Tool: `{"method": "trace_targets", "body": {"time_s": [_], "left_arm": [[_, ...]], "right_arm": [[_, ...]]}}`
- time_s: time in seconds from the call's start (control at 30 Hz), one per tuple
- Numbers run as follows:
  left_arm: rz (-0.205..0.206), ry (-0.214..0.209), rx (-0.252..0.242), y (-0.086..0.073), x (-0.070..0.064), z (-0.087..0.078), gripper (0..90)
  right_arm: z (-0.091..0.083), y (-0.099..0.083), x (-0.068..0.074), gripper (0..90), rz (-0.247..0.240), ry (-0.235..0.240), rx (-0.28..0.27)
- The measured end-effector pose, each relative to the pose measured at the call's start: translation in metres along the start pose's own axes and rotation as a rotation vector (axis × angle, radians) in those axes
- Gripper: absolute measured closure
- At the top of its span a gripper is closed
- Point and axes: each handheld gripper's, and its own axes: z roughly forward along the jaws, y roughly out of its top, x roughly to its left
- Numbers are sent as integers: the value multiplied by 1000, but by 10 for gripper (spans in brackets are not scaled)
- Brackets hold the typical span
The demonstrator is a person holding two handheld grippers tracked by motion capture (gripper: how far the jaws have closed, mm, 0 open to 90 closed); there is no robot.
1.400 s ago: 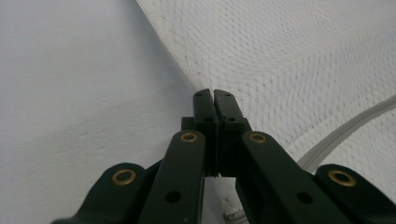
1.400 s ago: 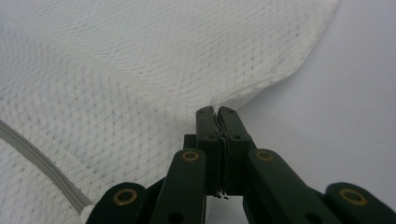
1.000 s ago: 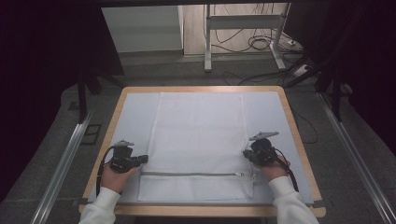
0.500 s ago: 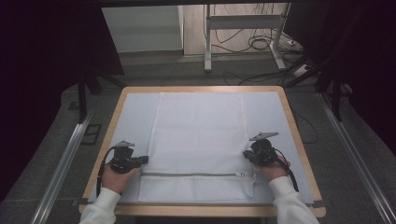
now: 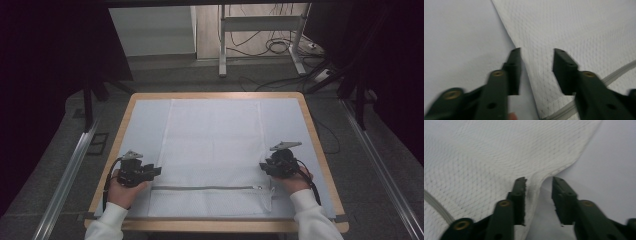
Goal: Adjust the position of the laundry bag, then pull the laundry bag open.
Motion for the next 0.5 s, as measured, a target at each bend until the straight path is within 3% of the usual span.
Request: {"method": "trace_targets", "body": {"time_s": [0.03,0.17,0.5], "left_arm": [[3,-2,-32,3,-3,-3,461],[20,-21,-54,8,-12,-7,393],[58,-59,-53,20,-38,-5,349]], "right_arm": [[-4,0,-2,517,8,1,-18],[-11,-1,-6,435,23,7,-51],[-17,-3,-12,379,36,1,-78]]}}
